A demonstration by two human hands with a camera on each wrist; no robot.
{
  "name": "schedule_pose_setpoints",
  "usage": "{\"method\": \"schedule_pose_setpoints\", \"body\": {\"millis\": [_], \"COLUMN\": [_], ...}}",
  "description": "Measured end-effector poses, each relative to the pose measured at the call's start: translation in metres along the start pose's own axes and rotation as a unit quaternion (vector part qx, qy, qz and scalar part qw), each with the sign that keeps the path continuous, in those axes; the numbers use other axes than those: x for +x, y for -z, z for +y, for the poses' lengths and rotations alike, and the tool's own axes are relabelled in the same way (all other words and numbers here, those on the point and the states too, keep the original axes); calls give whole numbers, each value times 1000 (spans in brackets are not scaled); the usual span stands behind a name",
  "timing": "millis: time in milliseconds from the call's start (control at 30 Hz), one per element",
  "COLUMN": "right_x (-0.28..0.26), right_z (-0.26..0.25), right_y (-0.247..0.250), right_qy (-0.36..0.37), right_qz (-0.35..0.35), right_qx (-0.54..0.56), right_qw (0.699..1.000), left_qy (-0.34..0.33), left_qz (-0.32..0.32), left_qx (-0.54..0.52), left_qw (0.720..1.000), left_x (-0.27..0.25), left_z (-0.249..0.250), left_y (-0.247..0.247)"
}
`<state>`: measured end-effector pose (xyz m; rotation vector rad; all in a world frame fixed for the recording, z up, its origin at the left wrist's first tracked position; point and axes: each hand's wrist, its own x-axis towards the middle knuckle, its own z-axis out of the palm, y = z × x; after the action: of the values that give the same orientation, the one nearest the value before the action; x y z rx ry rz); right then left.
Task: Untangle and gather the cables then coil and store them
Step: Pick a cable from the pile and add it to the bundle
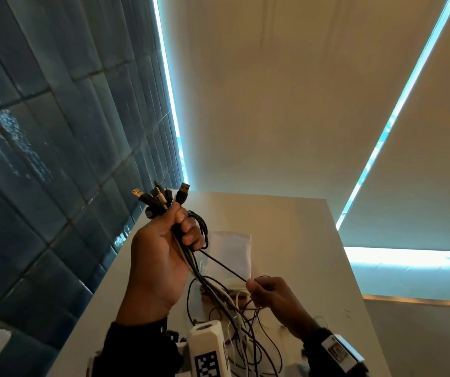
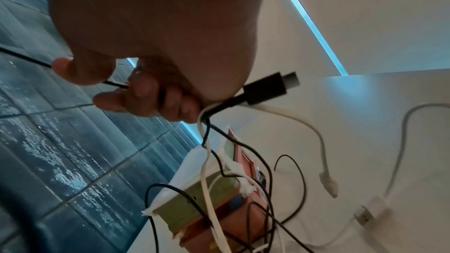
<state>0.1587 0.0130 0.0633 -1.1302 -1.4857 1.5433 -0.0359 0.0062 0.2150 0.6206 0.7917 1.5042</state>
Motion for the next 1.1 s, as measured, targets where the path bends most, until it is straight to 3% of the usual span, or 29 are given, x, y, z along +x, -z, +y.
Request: {"method": "schedule_pose_setpoints", "body": {"millis": [267,400,500,600,733,833,900,1000,1100], "right_x": [-11,1,6,5,1,3,4,8,15], "right_z": [31,31,3,-33,-62,-66,-63,-54,-41], "right_y": [10,10,7,-4,-21,-22,-17,-10,-2], "right_qy": [-16,2,17,82,164,162,149,119,92], "right_qz": [46,153,204,182,98,55,31,-1,-4], "right_qx": [-38,-68,11,80,85,67,57,50,26], "right_qw": [998,986,979,977,978,983,987,992,995], "left_qy": [-7,5,27,39,46,52,55,46,28], "left_qz": [14,32,52,63,50,23,12,25,36], "left_qx": [7,90,151,190,221,217,159,67,42], "left_qw": [1000,995,987,979,973,974,986,996,998], "left_x": [3,10,11,11,10,8,8,7,7], "left_z": [6,-8,-24,-34,-41,-42,-40,-40,-42], "left_y": [7,7,6,3,-7,-8,-9,-8,-7]}}
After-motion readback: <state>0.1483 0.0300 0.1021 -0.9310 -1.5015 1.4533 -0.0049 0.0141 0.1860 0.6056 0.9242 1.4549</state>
